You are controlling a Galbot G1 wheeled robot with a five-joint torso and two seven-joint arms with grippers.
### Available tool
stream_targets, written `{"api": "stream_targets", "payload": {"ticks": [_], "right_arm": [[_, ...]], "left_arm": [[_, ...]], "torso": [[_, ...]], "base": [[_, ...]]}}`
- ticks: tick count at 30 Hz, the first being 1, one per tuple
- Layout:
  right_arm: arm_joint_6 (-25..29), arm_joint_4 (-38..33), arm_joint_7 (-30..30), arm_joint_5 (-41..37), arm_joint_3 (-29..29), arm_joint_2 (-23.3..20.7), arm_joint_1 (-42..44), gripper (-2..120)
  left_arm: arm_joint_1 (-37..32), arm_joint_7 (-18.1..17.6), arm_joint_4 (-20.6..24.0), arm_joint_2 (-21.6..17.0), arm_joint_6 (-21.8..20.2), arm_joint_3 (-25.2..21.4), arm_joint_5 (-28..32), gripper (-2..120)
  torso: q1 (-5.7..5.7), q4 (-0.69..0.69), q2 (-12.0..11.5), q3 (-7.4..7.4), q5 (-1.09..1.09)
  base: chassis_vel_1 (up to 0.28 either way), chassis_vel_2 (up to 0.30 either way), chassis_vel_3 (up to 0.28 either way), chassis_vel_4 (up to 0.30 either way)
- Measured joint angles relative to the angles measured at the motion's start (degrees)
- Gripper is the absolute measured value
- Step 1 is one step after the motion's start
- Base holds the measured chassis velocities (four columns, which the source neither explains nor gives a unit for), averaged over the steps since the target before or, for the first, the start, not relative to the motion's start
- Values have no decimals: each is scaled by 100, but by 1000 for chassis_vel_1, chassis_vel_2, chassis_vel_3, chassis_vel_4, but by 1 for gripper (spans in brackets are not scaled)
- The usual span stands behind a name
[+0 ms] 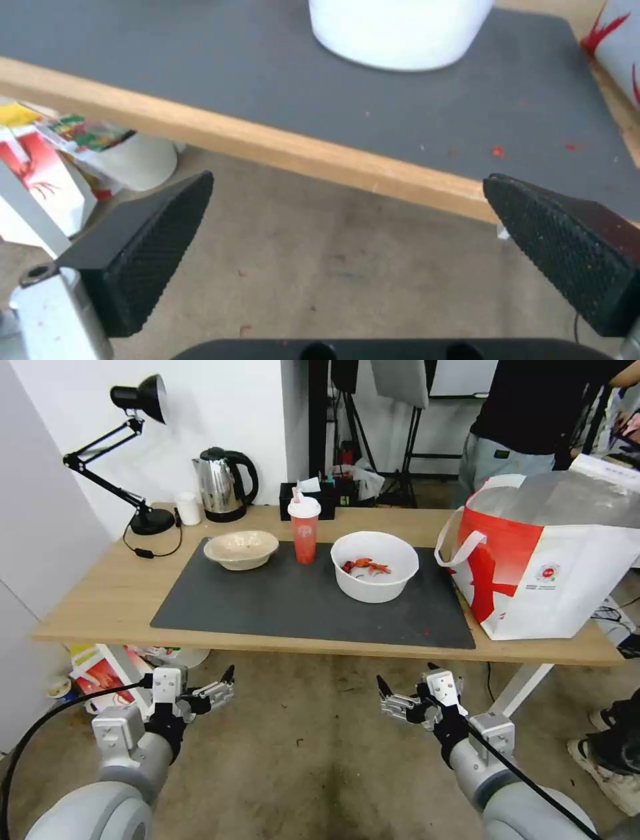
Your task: Pick up the trash from the table and place it into the takeout bag.
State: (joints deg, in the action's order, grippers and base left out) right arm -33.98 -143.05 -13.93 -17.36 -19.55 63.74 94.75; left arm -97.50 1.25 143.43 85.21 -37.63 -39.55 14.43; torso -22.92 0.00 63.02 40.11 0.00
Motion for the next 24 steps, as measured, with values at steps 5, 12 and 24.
{"api": "stream_targets", "payload": {"ticks": [5, 12, 24], "right_arm": [[5, -32, 0, -97, -106, -82, 53, 100], [202, -32, 13, -183, -183, -91, -19, 100], [987, -27, 432, -233, -216, -43, -249, 100]], "left_arm": [[29, 15, 0, -42, 184, -45, 92, 100], [77, 151, -5, -85, 585, -60, 133, 100], [124, 298, -290, -39, 1099, 33, 140, 100]], "torso": [[0, -1, 0, 0, -1], [0, 0, 0, 0, 0], [0, 0, 0, 0, 0]], "base": [[0, 0, 0, 0], [0, 0, 0, 0], [0, 0, 0, 0]]}}
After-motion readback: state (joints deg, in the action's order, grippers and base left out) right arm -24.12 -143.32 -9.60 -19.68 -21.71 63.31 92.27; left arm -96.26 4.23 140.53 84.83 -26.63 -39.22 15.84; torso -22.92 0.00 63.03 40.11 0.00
